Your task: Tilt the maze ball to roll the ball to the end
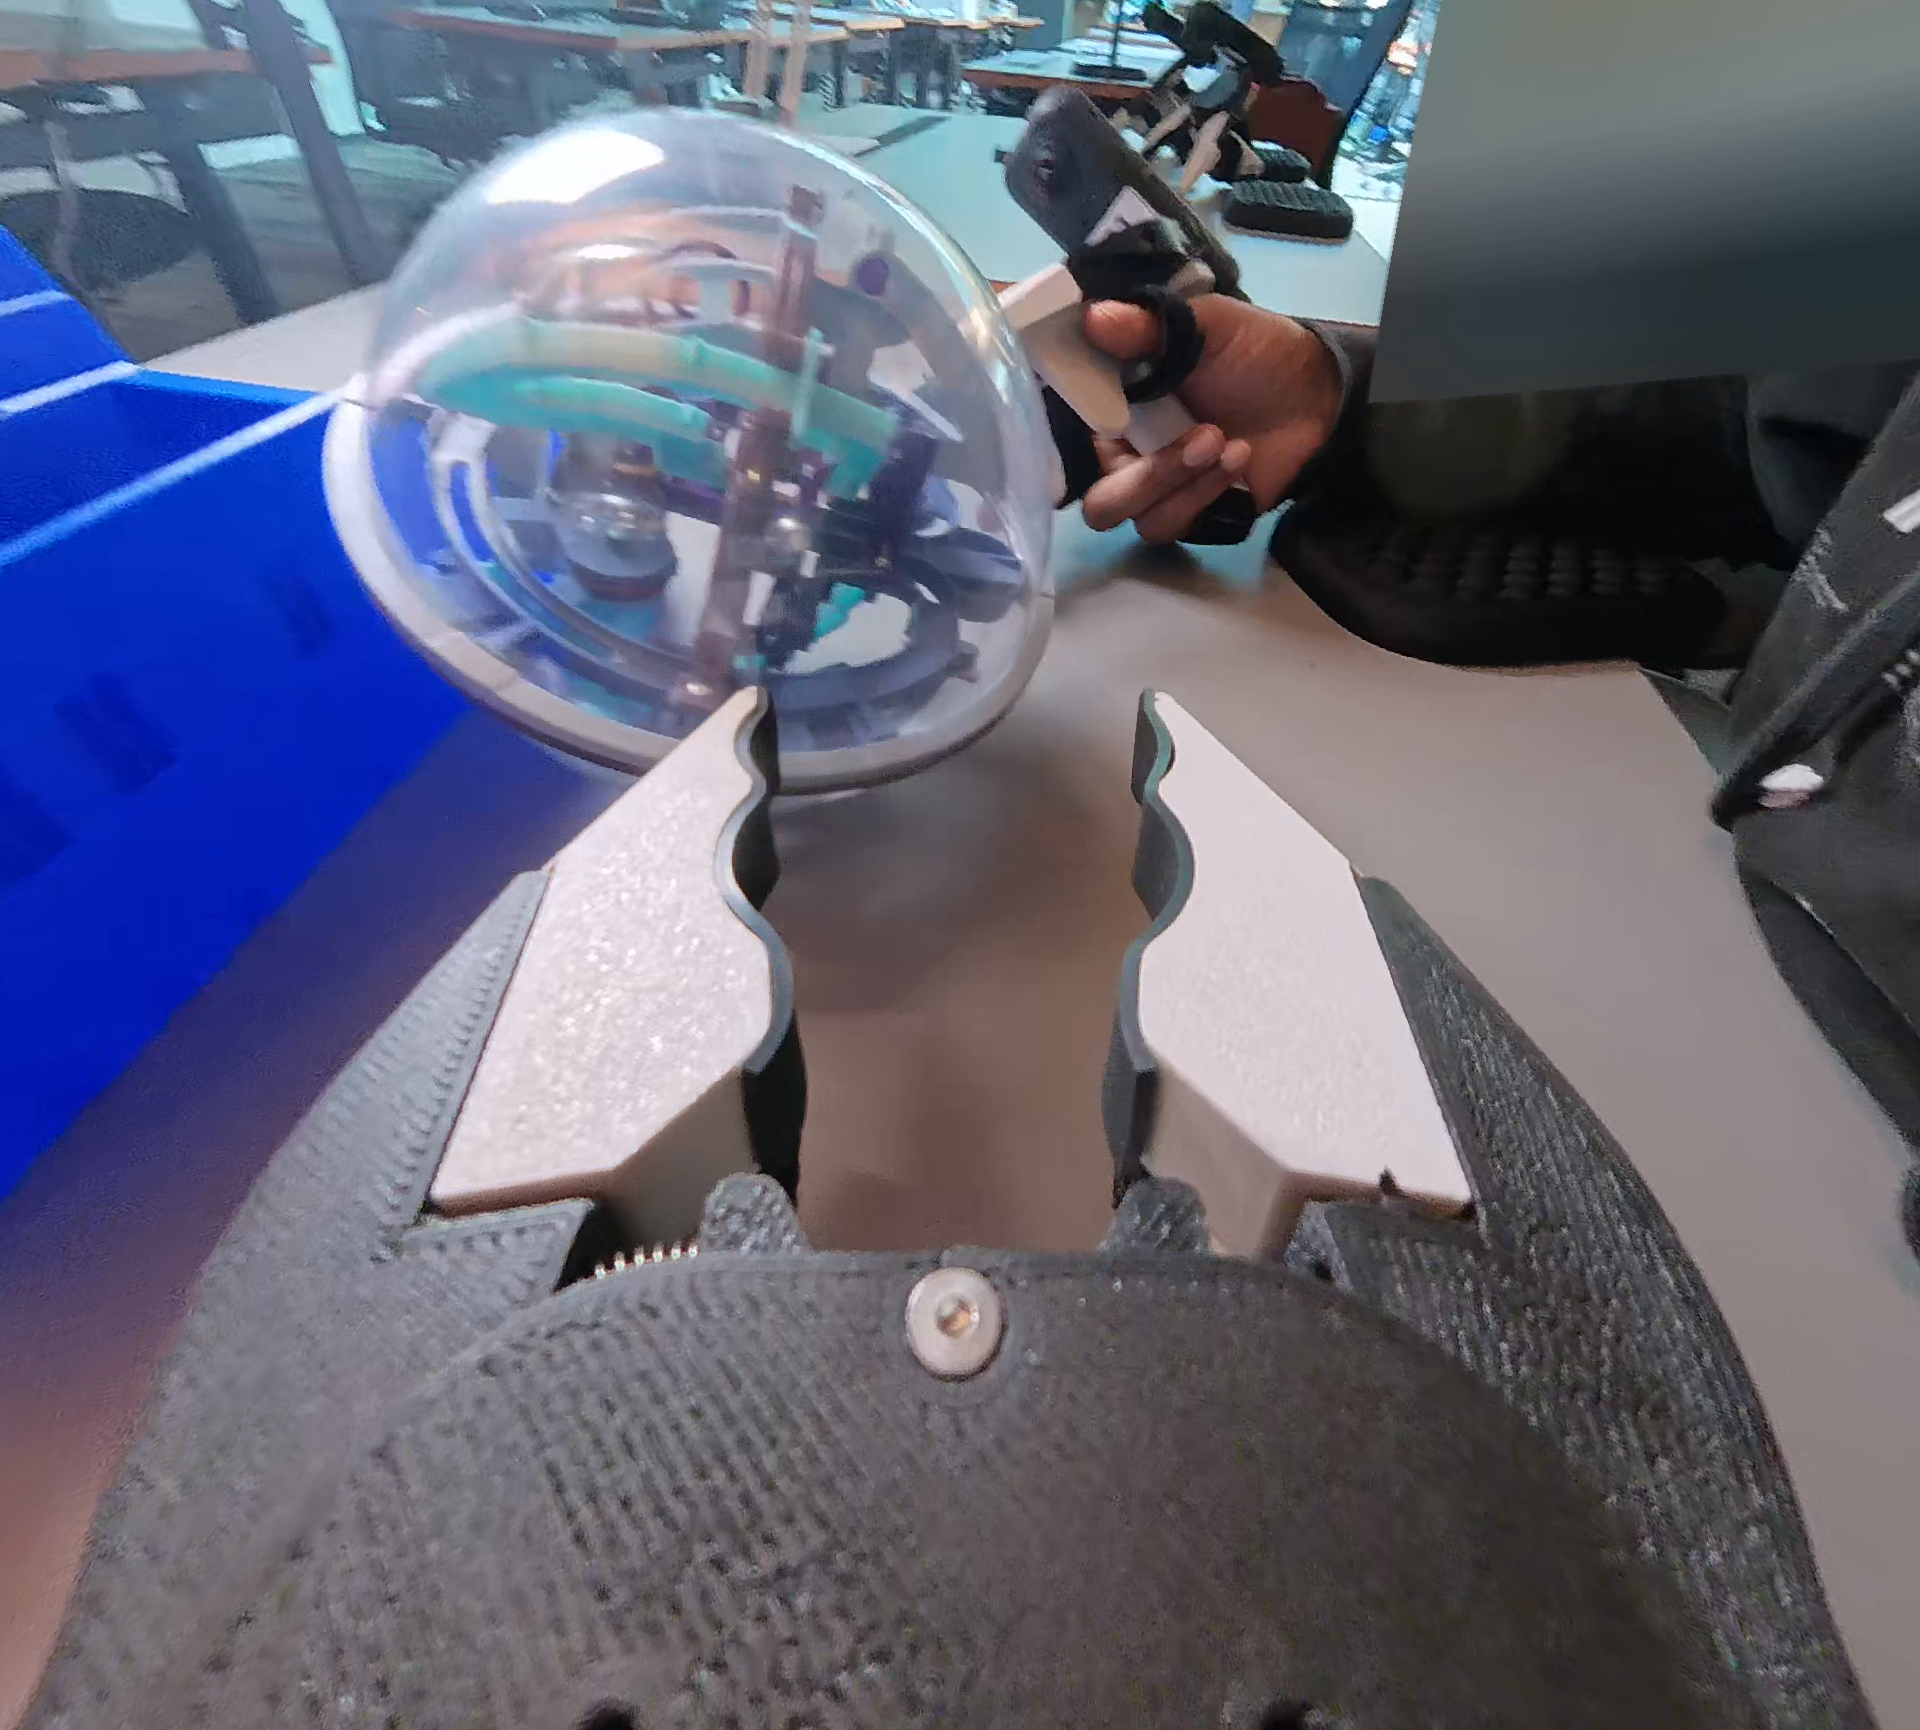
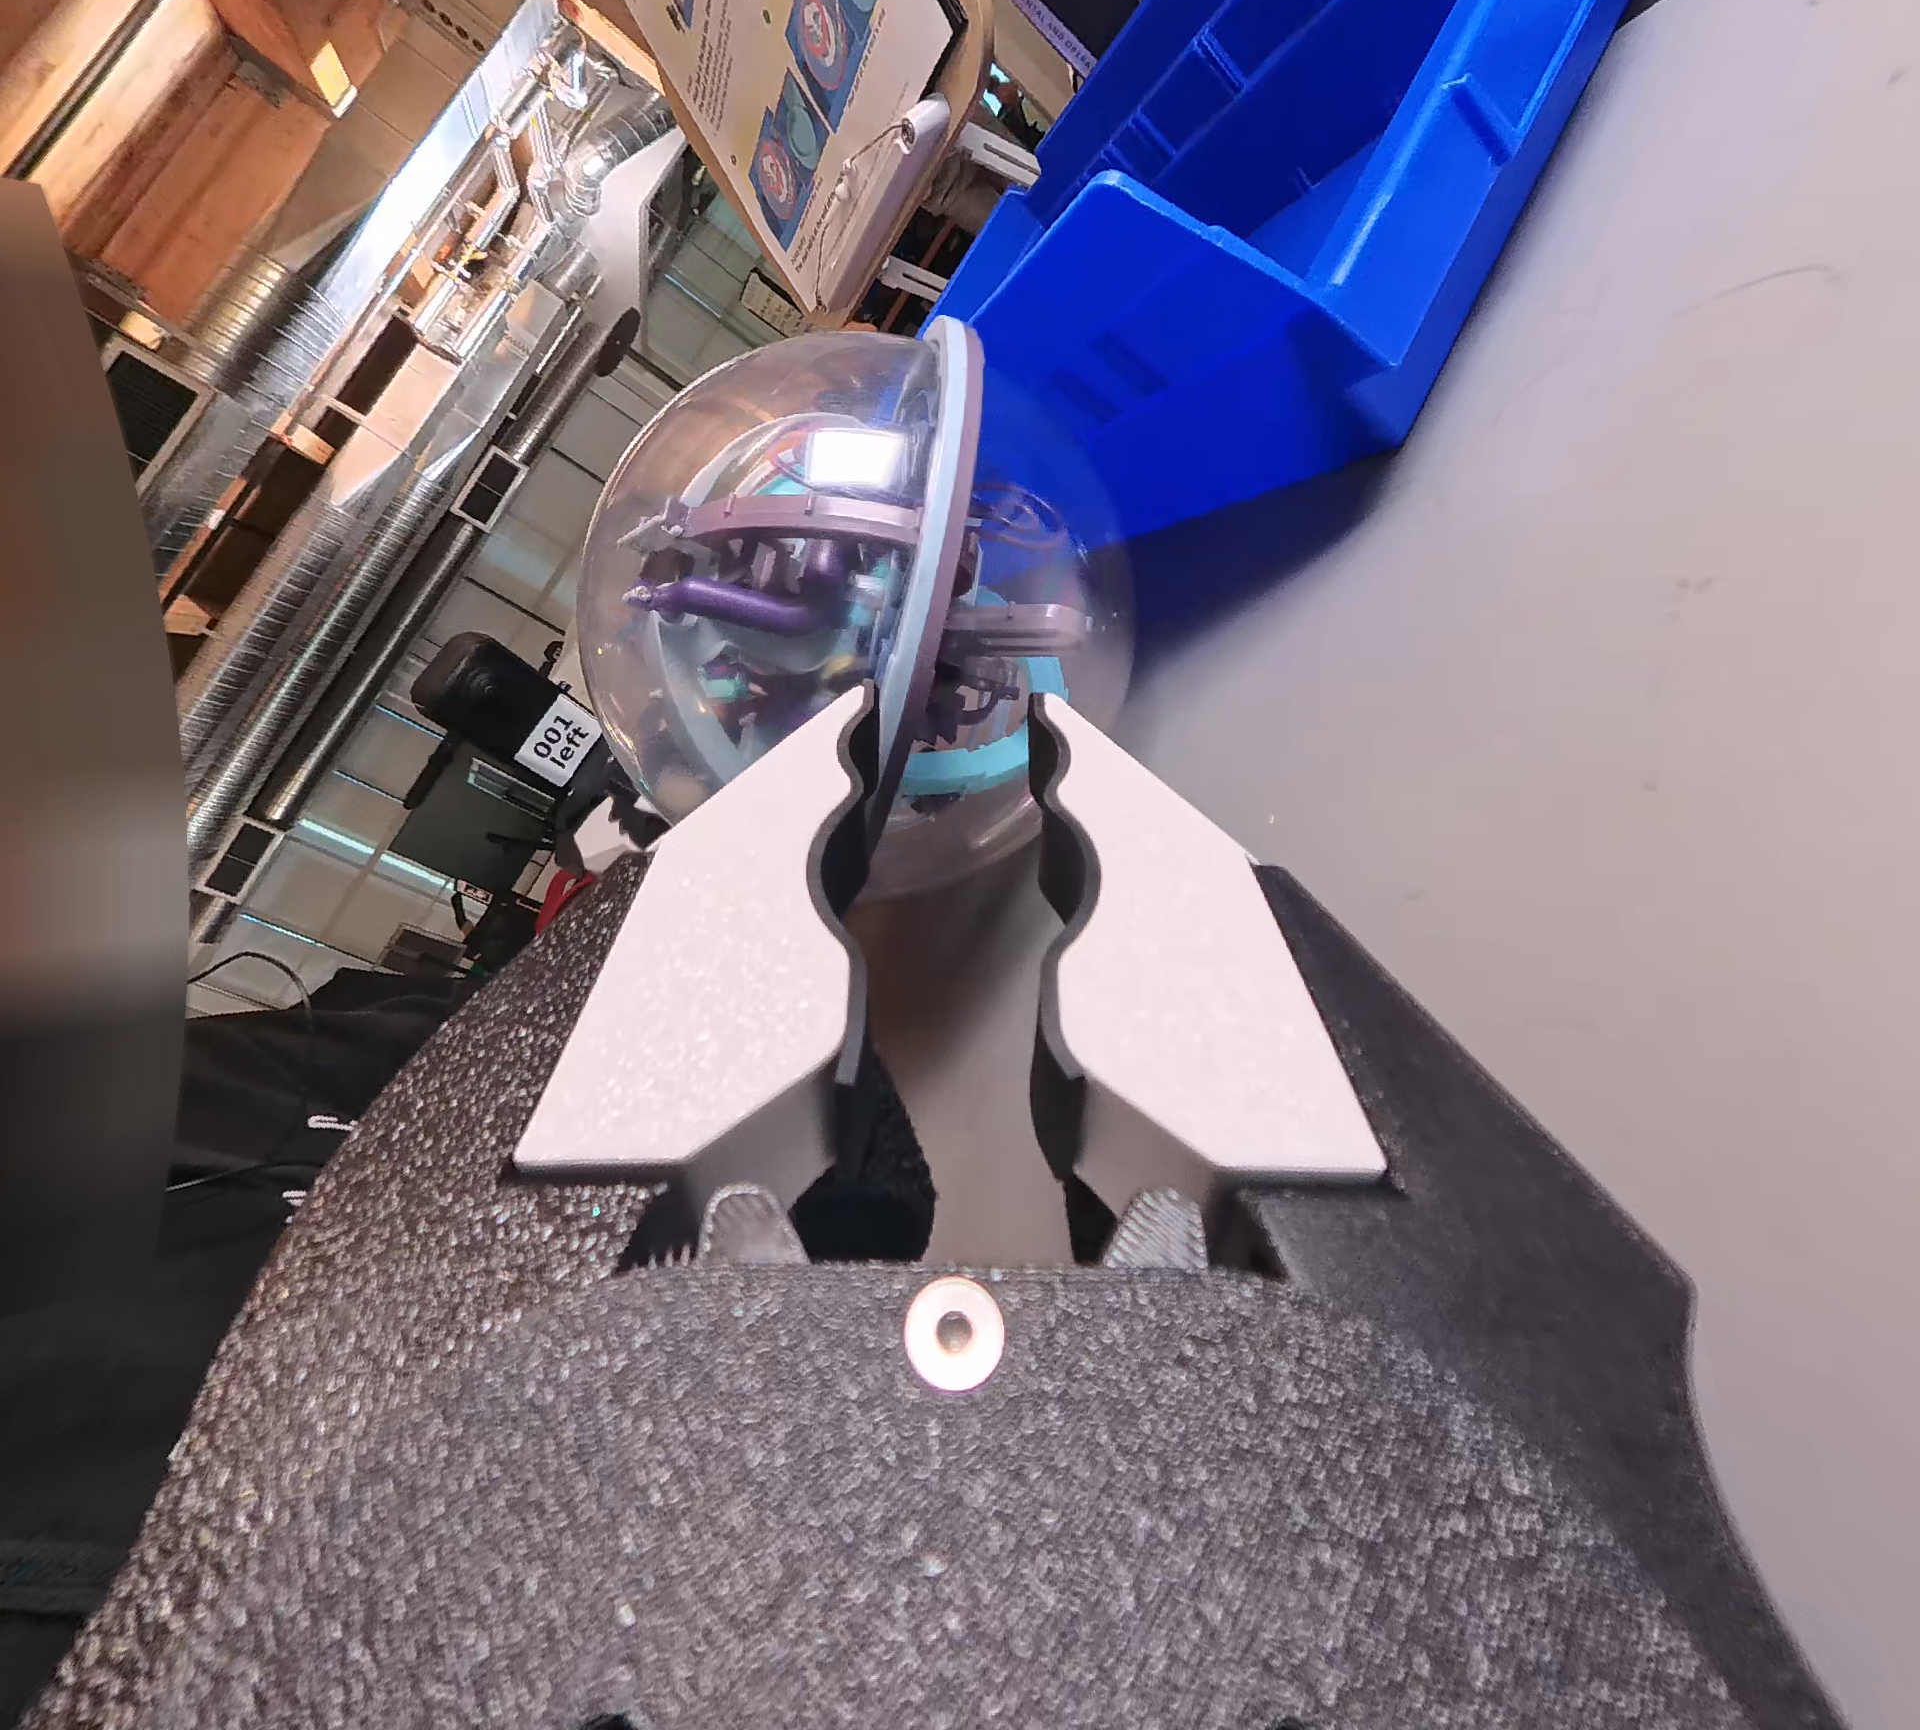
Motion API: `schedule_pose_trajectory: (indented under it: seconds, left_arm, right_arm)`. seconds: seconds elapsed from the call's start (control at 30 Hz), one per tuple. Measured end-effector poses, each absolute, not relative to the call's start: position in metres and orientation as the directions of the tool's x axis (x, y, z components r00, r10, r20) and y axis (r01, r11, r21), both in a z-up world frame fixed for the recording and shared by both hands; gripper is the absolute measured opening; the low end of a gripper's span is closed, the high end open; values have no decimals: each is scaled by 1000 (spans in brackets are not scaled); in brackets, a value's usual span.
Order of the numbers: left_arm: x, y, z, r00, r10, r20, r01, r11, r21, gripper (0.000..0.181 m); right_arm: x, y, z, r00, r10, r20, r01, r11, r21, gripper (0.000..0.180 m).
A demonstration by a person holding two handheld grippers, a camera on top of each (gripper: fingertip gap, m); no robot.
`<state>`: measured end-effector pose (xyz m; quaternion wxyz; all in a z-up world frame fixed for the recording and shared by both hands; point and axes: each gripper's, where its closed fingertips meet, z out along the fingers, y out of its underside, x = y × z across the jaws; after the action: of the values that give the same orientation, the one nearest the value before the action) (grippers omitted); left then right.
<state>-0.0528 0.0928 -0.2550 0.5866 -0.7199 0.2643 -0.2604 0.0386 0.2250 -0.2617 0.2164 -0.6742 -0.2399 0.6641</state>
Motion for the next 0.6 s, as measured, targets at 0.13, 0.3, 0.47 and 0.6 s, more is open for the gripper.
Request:
schedule_pose_trajectory:
  seconds: [0.13, 0.3, 0.47, 0.6]
  left_arm:
    - [-71, 103, -251, 787, -613, 70, -39, -162, -986, 79]
    - [-70, 105, -257, 793, -604, 79, -46, -189, -981, 84]
    - [-62, 101, -259, 771, -631, 78, -61, -195, -979, 77]
    - [-50, 93, -262, 716, -691, 99, -69, -212, -975, 66]
  right_arm:
    - [37, 222, -262, -6, 612, -791, 50, -789, -612, 26]
    - [34, 214, -264, -18, 630, -777, 87, -773, -629, 26]
    - [33, 211, -266, -15, 647, -762, 105, -757, -645, 25]
    - [33, 212, -266, -14, 644, -765, 102, -760, -641, 26]
